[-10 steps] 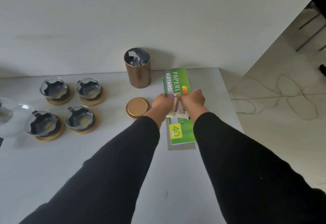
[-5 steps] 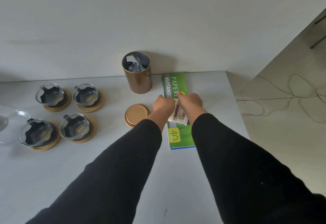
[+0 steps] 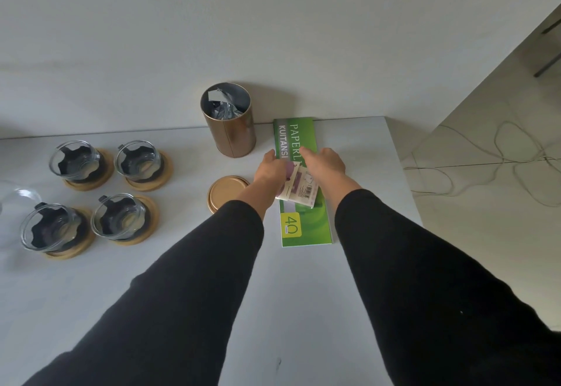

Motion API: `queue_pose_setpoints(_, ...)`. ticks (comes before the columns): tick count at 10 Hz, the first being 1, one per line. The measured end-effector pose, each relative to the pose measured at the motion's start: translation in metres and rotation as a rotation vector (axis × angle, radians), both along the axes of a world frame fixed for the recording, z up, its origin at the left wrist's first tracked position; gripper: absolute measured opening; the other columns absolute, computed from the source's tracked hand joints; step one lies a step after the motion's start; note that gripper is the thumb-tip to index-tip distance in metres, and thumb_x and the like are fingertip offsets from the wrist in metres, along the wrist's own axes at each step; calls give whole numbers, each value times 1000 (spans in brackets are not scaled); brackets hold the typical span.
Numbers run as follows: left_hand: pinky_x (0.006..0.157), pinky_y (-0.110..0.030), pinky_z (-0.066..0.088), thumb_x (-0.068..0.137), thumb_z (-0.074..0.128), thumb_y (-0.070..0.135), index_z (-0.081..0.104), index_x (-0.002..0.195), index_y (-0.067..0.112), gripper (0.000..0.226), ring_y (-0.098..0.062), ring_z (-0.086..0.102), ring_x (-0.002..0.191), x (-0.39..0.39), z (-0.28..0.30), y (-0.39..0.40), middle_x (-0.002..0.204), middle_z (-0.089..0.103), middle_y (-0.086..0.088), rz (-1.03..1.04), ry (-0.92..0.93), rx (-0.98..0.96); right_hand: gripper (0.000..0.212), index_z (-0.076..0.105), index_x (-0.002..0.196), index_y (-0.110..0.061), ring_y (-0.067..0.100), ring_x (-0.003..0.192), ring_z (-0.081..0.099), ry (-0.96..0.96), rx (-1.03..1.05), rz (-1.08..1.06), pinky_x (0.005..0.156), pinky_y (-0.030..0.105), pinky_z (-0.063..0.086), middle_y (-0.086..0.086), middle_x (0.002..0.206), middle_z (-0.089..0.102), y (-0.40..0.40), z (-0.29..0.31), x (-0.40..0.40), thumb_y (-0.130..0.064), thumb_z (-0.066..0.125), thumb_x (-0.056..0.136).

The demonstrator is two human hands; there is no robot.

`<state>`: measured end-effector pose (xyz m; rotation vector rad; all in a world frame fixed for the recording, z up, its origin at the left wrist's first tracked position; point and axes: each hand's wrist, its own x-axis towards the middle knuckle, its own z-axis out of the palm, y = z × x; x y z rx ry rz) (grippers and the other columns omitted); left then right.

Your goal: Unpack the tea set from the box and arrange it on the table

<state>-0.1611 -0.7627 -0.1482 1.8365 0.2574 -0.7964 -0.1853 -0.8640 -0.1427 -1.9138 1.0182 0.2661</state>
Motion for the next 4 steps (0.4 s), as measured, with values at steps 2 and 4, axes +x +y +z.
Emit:
queue_pose_setpoints(2, 91, -41, 51, 94, 36, 10, 41, 137, 16, 44, -30, 63, 95, -7, 9, 3, 106, 64, -12, -54, -24, -13, 59, 36, 141, -11, 22, 84, 51, -39, 16, 23, 54, 25, 32, 11, 123, 57, 1, -4, -6, -46, 41, 95)
queue_pose_setpoints(4, 90, -33, 43, 101, 34, 24, 27, 149, 18, 49, -27, 51, 108, -25, 22, 18, 122, 51, -3, -79, -133, 40, 60, 33, 141, -16, 31, 103, 57, -89, -58, -124, 76, 32, 42, 14, 131, 49, 16, 7, -16, -47, 43, 91)
